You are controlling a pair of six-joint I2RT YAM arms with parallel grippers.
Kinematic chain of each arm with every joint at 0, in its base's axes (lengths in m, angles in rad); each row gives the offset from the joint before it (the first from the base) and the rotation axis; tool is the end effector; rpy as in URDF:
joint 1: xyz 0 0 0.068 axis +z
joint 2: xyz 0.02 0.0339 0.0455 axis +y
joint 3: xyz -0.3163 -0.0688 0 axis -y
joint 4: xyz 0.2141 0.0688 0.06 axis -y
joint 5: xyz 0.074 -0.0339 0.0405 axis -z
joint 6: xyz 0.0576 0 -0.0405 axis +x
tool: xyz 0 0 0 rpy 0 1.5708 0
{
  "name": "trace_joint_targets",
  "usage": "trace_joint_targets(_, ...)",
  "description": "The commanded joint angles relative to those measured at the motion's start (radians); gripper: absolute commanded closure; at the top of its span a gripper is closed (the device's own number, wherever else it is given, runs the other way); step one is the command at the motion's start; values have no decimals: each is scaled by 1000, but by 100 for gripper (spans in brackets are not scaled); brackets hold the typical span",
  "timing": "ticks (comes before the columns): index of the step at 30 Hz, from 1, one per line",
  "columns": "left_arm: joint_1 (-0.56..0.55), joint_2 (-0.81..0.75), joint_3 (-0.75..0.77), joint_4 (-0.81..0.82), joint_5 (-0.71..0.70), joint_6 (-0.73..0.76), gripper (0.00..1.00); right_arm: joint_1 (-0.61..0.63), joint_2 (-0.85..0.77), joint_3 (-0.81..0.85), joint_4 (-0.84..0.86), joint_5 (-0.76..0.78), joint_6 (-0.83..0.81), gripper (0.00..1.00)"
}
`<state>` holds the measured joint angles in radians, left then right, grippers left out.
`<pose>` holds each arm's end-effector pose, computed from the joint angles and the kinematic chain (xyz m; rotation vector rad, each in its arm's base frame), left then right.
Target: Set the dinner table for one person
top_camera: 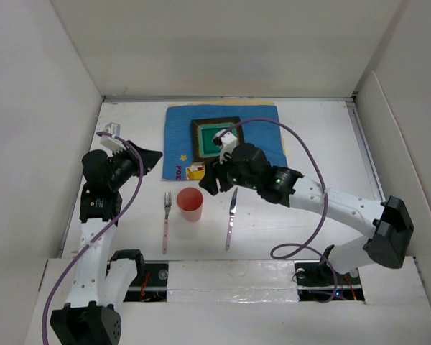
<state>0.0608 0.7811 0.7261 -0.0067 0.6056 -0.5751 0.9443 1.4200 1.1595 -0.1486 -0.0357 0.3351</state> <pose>0.1353 -0.0246 0.3769 -0.0547 1.6954 -0.8809 0.1833 0.2568 0.3767 -0.6484 1.9811 0.8466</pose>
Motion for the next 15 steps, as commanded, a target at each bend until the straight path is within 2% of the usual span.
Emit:
trace_joint_targets(1, 7, -20, 42, 13, -21, 24, 100, 48, 60, 77, -109, 227, -45, 37)
trace_joint_targets(4, 7, -26, 38, 13, -29, 24, 100, 93, 160, 158, -164, 237, -54, 37)
trace_joint_targets(7, 7, -32, 19, 16, -23, 24, 94, 112, 262, 232, -206, 276, -61, 39)
trace_joint_targets(10, 7, -37, 13, 11, -24, 29, 90, 122, 333, 281, -233, 275, -61, 46)
trace_joint_targets(11, 7, -37, 15, 10, -26, 30, 89, 122, 344, 285, -223, 280, -59, 55)
trace_joint_targets(13, 7, -39, 13, 13, -20, 26, 89, 122, 355, 307, -227, 313, -41, 92)
trace_joint_targets(14, 7, -34, 12, 14, -14, 24, 88, 122, 324, 313, -198, 373, -33, 100)
trace_joint_targets(15, 7, -34, 12, 14, -13, 24, 88, 122, 324, 313, -198, 384, -33, 100)
